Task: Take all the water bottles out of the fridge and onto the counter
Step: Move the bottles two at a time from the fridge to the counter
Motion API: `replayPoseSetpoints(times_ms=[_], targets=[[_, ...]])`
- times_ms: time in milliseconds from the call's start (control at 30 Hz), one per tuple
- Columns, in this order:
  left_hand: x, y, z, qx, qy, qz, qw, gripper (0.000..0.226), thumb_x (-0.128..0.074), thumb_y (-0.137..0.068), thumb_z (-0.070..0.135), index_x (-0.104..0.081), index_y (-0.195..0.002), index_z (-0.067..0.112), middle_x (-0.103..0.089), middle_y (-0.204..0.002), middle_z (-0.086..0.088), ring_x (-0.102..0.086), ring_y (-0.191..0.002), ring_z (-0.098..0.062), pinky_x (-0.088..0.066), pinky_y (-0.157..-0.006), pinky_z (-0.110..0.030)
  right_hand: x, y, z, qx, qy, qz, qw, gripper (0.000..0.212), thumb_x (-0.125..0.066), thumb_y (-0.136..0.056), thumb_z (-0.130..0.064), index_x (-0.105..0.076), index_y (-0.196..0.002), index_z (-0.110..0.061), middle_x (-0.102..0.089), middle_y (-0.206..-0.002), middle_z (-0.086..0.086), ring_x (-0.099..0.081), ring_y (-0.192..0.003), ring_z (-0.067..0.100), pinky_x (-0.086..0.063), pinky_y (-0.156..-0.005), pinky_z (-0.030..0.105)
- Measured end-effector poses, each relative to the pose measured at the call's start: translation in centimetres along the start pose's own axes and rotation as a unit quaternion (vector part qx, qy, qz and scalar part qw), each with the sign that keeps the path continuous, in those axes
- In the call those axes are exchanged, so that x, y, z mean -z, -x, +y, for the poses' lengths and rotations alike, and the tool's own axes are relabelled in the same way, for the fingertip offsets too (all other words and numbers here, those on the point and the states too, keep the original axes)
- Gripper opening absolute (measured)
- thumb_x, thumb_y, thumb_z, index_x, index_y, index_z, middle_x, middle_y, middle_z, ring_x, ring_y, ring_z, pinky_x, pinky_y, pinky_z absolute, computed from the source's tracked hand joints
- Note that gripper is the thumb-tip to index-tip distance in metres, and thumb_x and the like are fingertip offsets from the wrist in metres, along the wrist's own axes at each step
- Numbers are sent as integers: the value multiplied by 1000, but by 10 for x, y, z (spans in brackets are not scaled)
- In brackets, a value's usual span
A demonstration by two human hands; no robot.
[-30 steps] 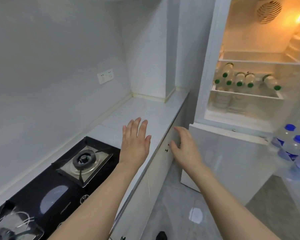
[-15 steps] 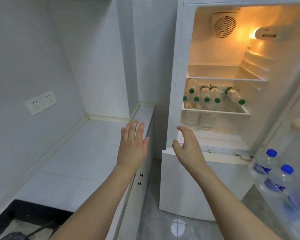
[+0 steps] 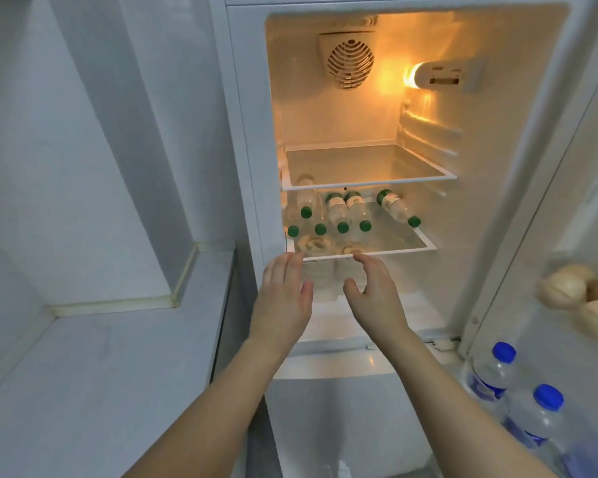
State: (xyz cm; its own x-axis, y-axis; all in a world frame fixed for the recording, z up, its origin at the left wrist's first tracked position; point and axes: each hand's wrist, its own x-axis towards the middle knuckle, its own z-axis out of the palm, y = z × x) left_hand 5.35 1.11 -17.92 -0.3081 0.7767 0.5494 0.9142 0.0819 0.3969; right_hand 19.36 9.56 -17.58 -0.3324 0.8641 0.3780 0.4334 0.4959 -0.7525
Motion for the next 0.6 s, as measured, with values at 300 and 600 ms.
replayPoseSetpoints(times_ms=[300,600], targets=[[-81,-128,6,219,185,-75,955,38,-47,-100,27,-44,-135,16,-52,-127,3,-49,-110,-14,-36,-87,-24,-15,-139,62,-88,-37,25,995,46,-52,-91,-20,-46,-136,-14,-49,-137,5,-49,-122,21,-44,-101,37],[-159,-235,-34,478,343,-41,807,38,-48,-98,27,-47,-133,11,-59,-107,-10,-57,-80,-20,-46,-66,-31,-41,-230,125,-257,-69,-18,964,59,-58,-92,-23,-33,-144,-13,-38,-147,9,-44,-130,27,-40,-102,38]])
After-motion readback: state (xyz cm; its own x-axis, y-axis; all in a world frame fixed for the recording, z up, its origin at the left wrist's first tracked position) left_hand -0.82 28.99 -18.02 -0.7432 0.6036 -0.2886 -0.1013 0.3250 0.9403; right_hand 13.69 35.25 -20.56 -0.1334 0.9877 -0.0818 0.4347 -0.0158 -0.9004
